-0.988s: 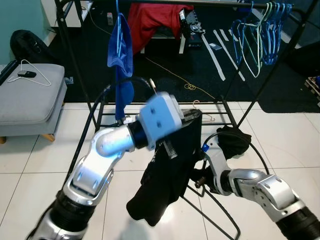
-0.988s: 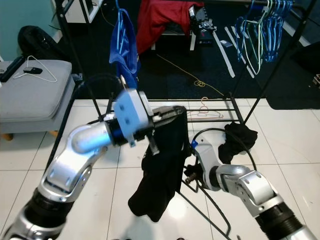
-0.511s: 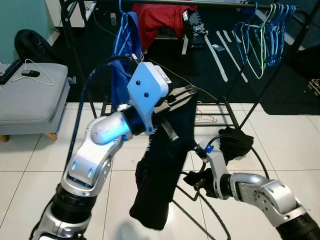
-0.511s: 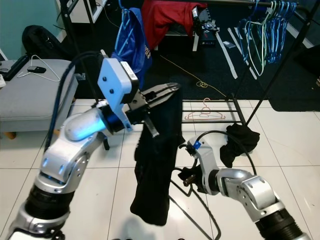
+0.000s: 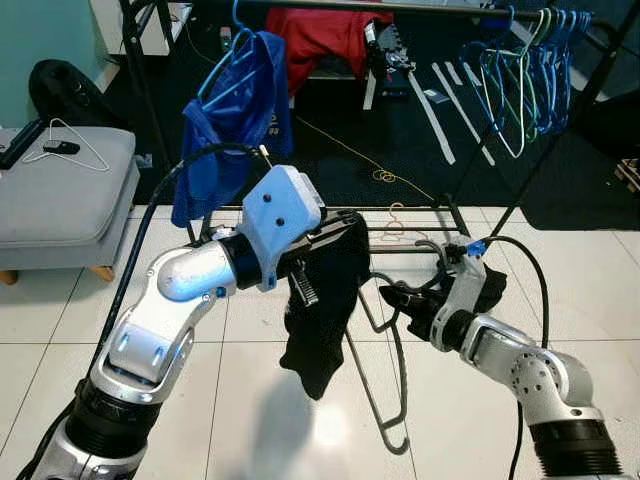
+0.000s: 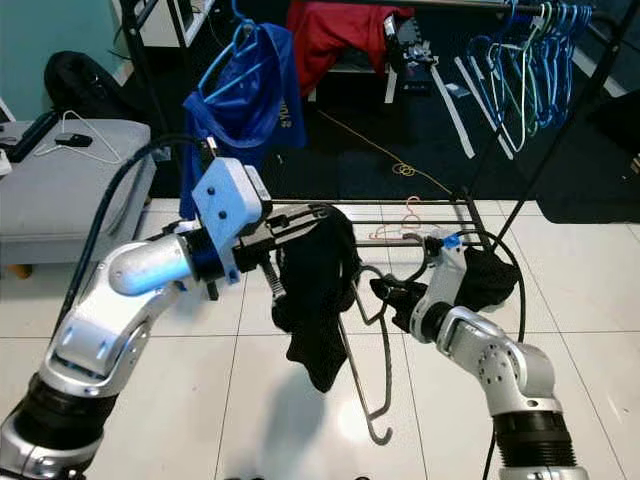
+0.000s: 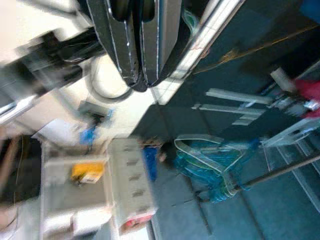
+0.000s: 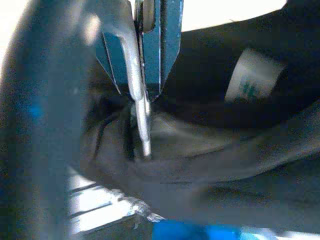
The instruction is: Hang hanger
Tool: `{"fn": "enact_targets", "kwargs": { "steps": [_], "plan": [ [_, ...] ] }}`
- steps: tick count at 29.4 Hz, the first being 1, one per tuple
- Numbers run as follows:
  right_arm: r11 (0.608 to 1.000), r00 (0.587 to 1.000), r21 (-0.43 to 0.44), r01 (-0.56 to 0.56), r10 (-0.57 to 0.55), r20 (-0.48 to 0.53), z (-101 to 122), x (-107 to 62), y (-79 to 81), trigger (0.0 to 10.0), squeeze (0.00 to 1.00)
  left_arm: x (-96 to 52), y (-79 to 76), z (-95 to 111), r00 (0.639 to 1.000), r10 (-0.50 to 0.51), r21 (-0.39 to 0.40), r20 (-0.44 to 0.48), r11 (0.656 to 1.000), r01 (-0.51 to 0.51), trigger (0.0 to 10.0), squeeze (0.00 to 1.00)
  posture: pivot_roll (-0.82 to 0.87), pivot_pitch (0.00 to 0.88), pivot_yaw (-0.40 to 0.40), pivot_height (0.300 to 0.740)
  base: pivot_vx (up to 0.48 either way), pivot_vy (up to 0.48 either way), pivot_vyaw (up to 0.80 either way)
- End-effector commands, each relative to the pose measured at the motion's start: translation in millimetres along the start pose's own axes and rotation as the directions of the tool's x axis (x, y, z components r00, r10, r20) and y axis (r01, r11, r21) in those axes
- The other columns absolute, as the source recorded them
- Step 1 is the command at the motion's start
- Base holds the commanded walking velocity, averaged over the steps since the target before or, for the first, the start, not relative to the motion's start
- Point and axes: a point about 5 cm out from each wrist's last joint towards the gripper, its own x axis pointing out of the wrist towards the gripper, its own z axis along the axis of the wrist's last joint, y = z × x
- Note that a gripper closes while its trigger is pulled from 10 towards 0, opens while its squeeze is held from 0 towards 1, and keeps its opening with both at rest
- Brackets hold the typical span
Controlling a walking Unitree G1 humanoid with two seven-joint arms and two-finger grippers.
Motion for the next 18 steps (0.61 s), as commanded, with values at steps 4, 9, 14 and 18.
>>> {"fn": "enact_targets", "kwargs": {
  "steps": [4,9,14,18],
  "plan": [
    [0.901,0.976,0.421,0.104,-0.174,0.131,13,-1.0,-27.5,10.0,0.0,2.3,-34.6,28,0.967,-0.198,-0.038,0.158,0.978,0.207,10.0,0.0,-0.01,0.241,-0.013,0.74,0.0,0.0,0.0],
    [0.711,0.93,0.698,0.088,-0.309,0.197,19,-2.3,-46.2,10.0,0.0,0.6,-51.2,29,0.946,-0.281,-0.05,0.164,0.955,0.292,10.0,0.0,-0.01,0.238,-0.011,0.74,0.0,0.0,0.0],
    [0.644,0.925,0.765,0.005,-0.294,0.241,25,-2.2,-45.6,10.0,0.0,-1.7,-54.0,27,0.938,-0.312,-0.053,0.15,0.945,0.323,10.0,0.0,-0.01,0.238,-0.008,0.74,0.0,0.0,0.0],
    [0.603,0.91,0.793,-0.083,-0.279,0.307,36,0.6,-38.8,10.0,0.0,-3.0,-54.8,20,0.944,-0.316,-0.024,0.092,0.947,0.319,10.0,0.0,-0.01,0.24,-0.006,0.74,0.0,0.0,0.0]
  ]
}}
